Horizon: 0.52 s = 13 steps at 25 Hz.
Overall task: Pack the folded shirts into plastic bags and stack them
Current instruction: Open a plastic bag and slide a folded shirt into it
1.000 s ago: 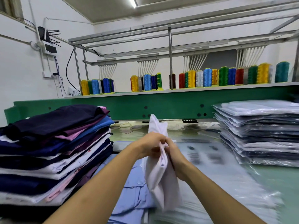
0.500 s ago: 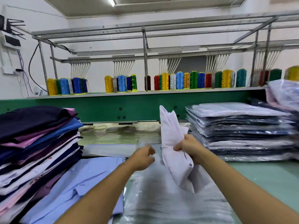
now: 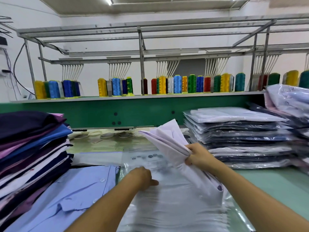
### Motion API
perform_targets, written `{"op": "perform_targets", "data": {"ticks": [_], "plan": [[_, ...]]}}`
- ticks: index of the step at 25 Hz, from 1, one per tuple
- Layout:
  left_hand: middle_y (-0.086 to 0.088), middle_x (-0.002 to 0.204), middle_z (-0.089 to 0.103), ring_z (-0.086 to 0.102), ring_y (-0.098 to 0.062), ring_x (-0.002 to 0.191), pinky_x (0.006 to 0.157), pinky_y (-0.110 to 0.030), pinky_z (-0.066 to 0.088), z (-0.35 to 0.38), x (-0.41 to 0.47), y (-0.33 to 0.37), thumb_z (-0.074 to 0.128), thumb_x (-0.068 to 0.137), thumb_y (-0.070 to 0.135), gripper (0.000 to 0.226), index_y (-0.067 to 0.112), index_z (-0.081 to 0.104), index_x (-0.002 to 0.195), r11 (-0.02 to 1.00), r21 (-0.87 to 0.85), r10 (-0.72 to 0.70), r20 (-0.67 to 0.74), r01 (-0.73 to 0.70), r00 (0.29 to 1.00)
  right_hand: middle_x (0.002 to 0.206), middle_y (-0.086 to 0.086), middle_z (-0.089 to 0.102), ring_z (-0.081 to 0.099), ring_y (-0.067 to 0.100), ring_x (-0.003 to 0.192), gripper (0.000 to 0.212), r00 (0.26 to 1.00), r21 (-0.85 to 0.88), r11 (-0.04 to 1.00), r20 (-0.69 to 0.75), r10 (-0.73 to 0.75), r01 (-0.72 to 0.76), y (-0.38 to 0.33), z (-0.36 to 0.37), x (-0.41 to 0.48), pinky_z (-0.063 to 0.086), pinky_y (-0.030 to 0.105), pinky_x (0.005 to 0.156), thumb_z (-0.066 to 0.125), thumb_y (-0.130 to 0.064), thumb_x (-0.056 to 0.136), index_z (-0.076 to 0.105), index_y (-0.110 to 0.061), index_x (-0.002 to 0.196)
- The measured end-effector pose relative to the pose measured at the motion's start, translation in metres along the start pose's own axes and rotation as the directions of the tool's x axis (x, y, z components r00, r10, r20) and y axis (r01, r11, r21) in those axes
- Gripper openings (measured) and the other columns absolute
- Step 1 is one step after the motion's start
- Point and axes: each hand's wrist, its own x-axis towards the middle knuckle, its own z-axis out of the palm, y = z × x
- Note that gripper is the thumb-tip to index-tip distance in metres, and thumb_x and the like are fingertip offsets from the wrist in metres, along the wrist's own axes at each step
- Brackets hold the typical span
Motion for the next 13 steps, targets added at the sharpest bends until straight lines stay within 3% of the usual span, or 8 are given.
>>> {"op": "perform_targets", "data": {"ticks": [4,6,8,10,13], "plan": [[-0.017,0.131,0.058,0.060,-0.034,0.117,0.095,-0.037,0.047,-0.002,0.006,-0.005,0.044,0.106,0.040,0.043,0.008,0.063,0.128,0.995,0.099,-0.007,-0.031,0.010,1.000,0.062,-0.013,0.056,0.053,0.013,0.067,0.033,0.999,0.002,0.999,-0.013,-0.036,0.036,0.008,0.005,0.000,0.041,0.032,0.064,0.061,0.001,0.061,0.065,-0.031,0.068],[-0.015,0.125,0.062,0.063,-0.035,0.111,0.088,-0.037,0.049,0.000,0.010,-0.009,0.049,0.102,0.025,0.028,0.008,0.066,0.118,0.988,0.155,-0.003,-0.120,0.021,0.993,0.059,-0.014,0.054,0.050,0.010,0.064,0.032,0.998,0.028,0.997,-0.016,-0.068,0.068,0.009,0.006,0.000,0.039,0.031,0.062,0.059,0.004,0.062,0.065,-0.026,0.067],[-0.012,0.117,0.065,0.066,-0.034,0.104,0.079,-0.035,0.046,0.005,0.013,-0.014,0.055,0.098,0.023,0.018,0.011,0.066,0.106,0.985,0.164,-0.020,-0.218,0.056,0.976,0.059,-0.015,0.055,0.049,0.006,0.060,0.031,0.994,0.067,0.992,-0.002,-0.109,0.109,0.011,0.004,-0.001,0.039,0.030,0.060,0.057,0.006,0.062,0.065,-0.023,0.068],[-0.010,0.113,0.067,0.066,-0.034,0.100,0.075,-0.034,0.043,0.007,0.017,-0.023,0.056,0.098,0.031,0.016,0.016,0.062,0.095,0.994,0.077,-0.053,-0.303,0.080,0.951,0.062,-0.015,0.056,0.049,0.003,0.060,0.033,0.988,0.102,0.984,0.035,-0.152,0.148,0.014,0.001,-0.002,0.040,0.028,0.058,0.055,0.005,0.064,0.069,-0.023,0.072],[-0.007,0.114,0.067,0.064,-0.034,0.104,0.075,-0.034,0.045,0.003,0.024,-0.033,0.051,0.100,0.042,0.027,0.018,0.064,0.100,0.985,-0.142,-0.142,-0.372,0.095,0.917,0.071,-0.014,0.059,0.053,0.003,0.069,0.034,0.979,0.110,0.979,0.097,-0.182,0.171,0.025,-0.001,-0.002,0.044,0.028,0.062,0.054,0.000,0.064,0.073,-0.019,0.085]]}}
